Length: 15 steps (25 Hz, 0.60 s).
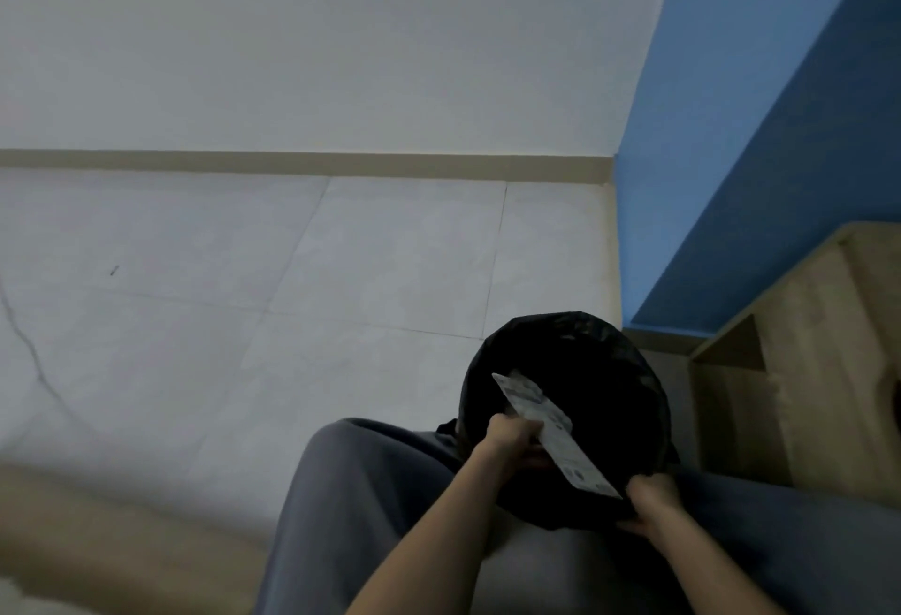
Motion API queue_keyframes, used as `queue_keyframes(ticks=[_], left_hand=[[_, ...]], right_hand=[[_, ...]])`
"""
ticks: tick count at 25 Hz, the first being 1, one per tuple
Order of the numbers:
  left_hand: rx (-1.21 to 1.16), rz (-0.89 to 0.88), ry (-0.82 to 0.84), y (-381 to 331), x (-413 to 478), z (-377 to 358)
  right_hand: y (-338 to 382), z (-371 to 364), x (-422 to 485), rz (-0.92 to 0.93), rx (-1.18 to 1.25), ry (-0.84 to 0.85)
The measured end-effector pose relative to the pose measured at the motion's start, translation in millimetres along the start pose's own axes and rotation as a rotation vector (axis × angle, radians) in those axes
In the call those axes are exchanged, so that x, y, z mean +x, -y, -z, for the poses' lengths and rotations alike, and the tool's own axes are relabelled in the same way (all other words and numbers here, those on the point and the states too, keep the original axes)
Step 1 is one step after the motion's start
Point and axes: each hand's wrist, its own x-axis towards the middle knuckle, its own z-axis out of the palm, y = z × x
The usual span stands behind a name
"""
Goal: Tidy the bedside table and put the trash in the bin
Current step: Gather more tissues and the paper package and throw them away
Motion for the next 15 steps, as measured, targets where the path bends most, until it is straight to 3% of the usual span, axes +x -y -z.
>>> queue_keyframes(ticks=[3, 4, 6, 7, 9, 12, 15], left_hand=[[0.114, -0.098, 0.028, 1.4, 2.3, -0.4], [0.259, -0.197, -0.071, 5.9, 2.6, 2.0], [0.565, -0.402, -0.430, 19.6, -3.0, 9.7], [0.603, -0.435, -0.578, 28.5, -6.2, 13.0], [0.440, -0.330, -0.711, 41.5, -1.1, 17.4], [-0.188, -0.121, -0.462, 35.2, 18.4, 13.6], [-0.371, -0.068, -0.362, 12.9, 31.3, 13.6]], right_hand=[[-0.1, 2.6, 2.7, -0.007, 0.095, 0.022], [0.5, 2.8, 2.9, -0.014, 0.122, 0.030], [2.9, 1.6, 3.2, -0.011, 0.170, 0.048], [4.7, -0.1, 3.8, -0.011, 0.195, 0.056], [11.0, -5.4, 4.2, -0.006, 0.241, 0.078], [26.0, -13.5, 8.7, 0.018, 0.314, 0.107], [48.6, -18.1, 18.6, 0.036, 0.373, 0.163]])
